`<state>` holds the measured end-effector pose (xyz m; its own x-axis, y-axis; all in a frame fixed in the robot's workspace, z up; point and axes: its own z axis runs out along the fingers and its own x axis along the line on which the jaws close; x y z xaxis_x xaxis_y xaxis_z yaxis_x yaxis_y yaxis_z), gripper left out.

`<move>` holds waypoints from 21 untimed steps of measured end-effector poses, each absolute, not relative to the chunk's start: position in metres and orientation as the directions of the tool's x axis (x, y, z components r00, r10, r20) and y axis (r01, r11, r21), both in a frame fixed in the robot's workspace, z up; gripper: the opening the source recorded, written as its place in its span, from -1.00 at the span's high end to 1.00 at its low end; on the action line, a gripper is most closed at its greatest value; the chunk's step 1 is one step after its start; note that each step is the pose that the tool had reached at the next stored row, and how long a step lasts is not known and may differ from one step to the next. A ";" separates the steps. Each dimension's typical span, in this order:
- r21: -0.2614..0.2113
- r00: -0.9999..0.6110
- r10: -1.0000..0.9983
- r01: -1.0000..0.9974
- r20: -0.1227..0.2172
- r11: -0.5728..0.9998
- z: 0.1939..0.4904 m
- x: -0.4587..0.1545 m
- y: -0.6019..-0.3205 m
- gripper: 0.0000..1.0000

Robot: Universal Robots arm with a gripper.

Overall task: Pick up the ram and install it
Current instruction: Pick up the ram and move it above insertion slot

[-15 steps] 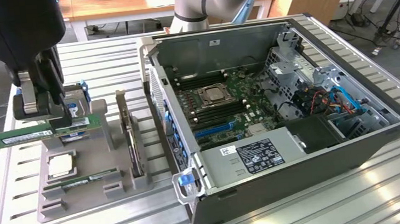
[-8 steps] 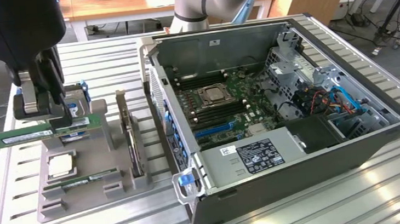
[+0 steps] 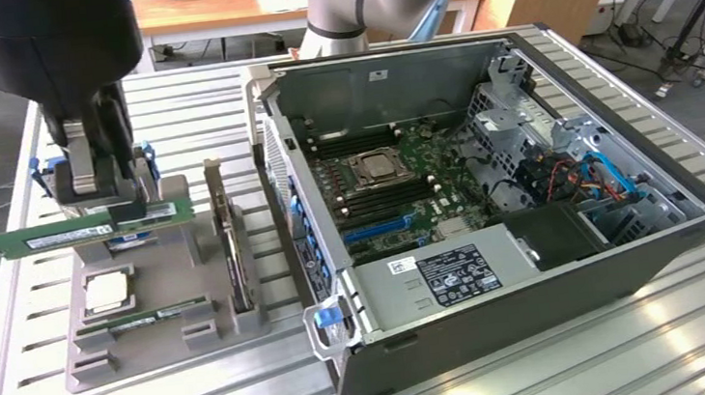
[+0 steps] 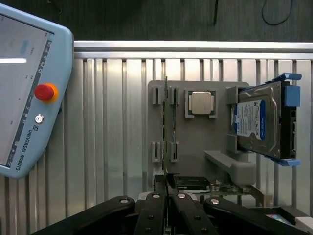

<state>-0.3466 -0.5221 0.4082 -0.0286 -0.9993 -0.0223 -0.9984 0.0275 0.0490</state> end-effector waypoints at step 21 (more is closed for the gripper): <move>0.049 -0.029 -0.999 -0.998 -0.022 0.027 0.408 -0.276 -0.522 0.76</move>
